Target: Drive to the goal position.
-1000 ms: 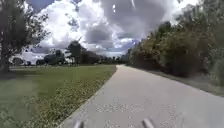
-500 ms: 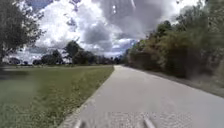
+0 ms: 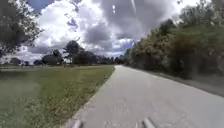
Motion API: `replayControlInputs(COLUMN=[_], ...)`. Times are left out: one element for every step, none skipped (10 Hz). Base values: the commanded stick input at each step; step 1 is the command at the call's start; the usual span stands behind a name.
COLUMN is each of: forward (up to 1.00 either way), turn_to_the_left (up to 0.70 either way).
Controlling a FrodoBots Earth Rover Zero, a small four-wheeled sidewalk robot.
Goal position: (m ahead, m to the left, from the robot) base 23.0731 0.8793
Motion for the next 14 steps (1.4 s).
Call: replayControlInputs(forward=[0.7,0.7,0.7,0.7,0.7,0.7,0.7,0.7,0.7,0.7,0.7,0.7,0.7,0.7], turn_to_the_left=[0.0,0.0,0.0,0.0,0.0,0.0,0.0,0.0,0.0,0.0,0.0,0.0,0.0,0.0])
